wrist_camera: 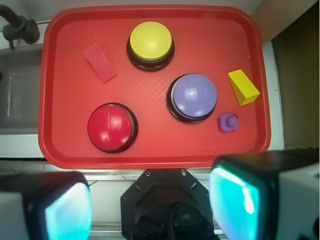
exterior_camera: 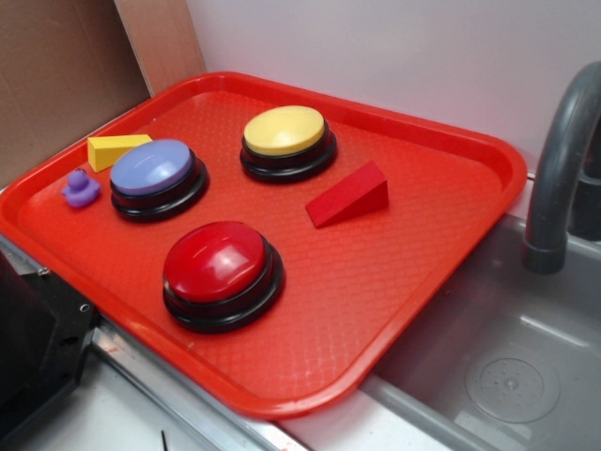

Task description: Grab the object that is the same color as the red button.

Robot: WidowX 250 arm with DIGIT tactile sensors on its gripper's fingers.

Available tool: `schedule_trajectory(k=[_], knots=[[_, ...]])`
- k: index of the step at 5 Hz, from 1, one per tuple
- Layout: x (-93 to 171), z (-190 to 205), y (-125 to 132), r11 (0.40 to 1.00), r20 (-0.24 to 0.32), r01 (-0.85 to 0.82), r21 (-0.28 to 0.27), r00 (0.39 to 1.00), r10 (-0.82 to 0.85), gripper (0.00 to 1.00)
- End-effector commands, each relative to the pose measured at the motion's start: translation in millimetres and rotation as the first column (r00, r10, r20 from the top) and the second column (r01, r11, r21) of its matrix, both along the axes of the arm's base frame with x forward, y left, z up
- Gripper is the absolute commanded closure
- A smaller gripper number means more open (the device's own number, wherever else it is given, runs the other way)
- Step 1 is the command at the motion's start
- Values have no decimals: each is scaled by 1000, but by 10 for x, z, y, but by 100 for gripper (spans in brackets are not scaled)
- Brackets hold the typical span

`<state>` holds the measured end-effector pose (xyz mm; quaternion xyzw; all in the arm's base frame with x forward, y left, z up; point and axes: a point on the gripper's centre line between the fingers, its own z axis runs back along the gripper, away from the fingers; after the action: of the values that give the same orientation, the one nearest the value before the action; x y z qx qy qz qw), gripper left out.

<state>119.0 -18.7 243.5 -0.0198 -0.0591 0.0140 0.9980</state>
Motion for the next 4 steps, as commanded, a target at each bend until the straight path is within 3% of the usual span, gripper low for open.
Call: schedule_trajectory(k=[1, 2, 3, 4], knots=[[0, 0, 0, 1000, 0, 0, 0, 1000, 0, 0], [312, -168, -90, 998, 38, 69, 8, 997, -69, 0], [534, -369, -186, 996, -9, 80, -28, 997, -80, 0], [697, -552, -312, 999, 2, 47, -20, 999, -47, 0]])
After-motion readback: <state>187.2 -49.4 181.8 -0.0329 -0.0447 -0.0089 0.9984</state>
